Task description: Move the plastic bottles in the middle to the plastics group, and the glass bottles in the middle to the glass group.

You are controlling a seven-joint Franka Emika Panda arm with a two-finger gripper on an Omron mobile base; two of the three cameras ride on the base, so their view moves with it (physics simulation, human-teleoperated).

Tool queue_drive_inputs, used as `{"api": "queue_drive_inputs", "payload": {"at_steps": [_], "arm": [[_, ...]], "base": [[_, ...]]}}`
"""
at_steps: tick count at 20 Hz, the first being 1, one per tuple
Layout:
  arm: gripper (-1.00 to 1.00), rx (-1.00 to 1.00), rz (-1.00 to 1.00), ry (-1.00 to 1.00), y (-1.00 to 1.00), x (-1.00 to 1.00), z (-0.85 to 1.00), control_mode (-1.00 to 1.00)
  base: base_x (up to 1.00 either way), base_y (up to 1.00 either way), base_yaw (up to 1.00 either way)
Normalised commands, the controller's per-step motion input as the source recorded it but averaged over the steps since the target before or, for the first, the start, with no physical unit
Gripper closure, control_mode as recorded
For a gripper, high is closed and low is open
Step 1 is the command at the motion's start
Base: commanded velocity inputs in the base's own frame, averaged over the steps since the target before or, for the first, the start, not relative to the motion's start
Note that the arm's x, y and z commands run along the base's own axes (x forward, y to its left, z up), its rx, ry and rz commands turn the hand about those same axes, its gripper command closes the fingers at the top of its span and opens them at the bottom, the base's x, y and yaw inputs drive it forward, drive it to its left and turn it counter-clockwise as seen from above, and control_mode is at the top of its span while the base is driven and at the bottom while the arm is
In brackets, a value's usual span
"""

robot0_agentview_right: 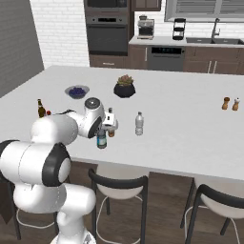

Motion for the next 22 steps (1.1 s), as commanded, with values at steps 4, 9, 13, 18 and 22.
{"api": "queue_drive_inputs", "payload": {"at_steps": [4, 9, 13, 18, 22], "arm": [[1.00, 0.07, 0.07, 0.00, 0.06, -0.55, 0.44, -1.00], [1.00, -0.01, 0.00, 0.00, -0.28, -0.56, 0.45, -1.00], [1.00, -0.01, 0.00, 0.00, -0.47, -0.41, 0.39, -1.00], [1.00, 0.00, 0.00, 0.00, -0.56, -0.28, 0.39, -1.00], [1.00, 0.00, -0.02, 0.00, -0.58, -0.09, 0.37, -1.00]], "base": [[0.00, 0.00, 0.00], [0.00, 0.00, 0.00], [0.00, 0.00, 0.00], [0.00, 0.00, 0.00], [0.00, 0.00, 0.00]]}}
